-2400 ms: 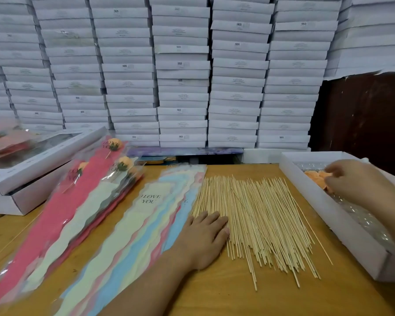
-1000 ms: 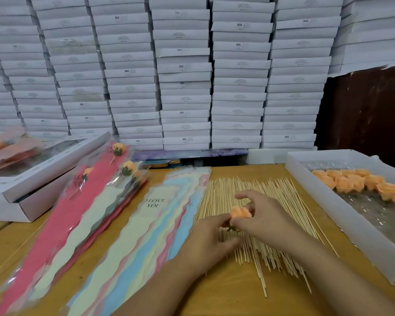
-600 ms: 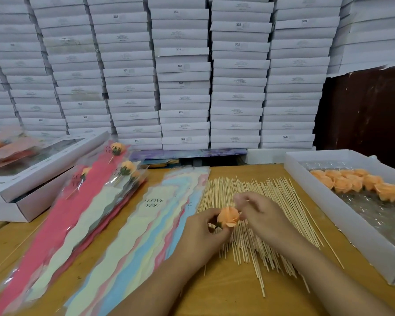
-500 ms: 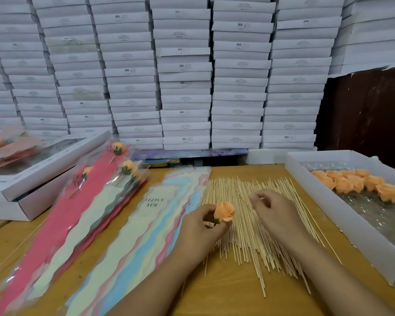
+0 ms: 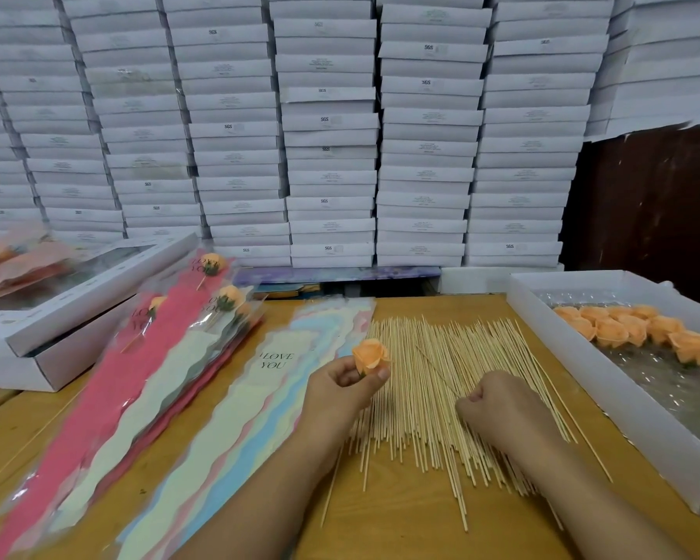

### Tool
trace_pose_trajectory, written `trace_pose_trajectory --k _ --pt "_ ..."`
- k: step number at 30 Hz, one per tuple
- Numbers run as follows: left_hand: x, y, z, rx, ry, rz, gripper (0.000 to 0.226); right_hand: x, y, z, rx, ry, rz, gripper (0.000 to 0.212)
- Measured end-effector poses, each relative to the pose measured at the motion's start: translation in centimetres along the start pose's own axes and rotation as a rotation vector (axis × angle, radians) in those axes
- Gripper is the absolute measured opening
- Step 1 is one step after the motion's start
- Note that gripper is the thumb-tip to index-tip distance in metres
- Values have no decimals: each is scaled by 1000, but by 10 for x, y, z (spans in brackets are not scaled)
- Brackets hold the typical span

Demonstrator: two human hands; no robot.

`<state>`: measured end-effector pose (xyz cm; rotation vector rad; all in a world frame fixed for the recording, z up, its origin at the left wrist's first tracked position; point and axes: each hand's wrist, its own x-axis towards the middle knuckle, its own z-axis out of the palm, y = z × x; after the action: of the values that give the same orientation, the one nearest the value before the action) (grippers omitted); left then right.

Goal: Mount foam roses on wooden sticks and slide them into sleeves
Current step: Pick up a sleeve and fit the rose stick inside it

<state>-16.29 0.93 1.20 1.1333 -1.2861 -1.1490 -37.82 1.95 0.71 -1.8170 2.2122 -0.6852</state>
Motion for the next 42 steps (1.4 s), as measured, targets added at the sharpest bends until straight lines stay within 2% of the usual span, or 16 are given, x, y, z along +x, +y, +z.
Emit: trace_pose_trajectory --k 3,6,9,14,18,22,42 --pt "4 1 -5 -175 -33 -102 21 0 2 -13 230 18 -33 45" --pt "7 3 -9 -458 -60 -184 39 0 6 -29 518 43 -26 29" --pt "11 4 -14 -637 -77 -237 41 -6 6 -36 673 -19 -41 13" --pt "11 6 -17 -785 -75 -297 32 -13 10 -31 420 24 -193 18" --pt "12 10 -21 -839 -7 -322 21 -13 11 -27 342 15 -213 21" --pt "13 10 -23 -823 47 -331 19 -12 14 -27 332 16 -193 24" --pt "15 7 -24 -884 51 -281 15 -8 18 -25 268 -52 -159 18"
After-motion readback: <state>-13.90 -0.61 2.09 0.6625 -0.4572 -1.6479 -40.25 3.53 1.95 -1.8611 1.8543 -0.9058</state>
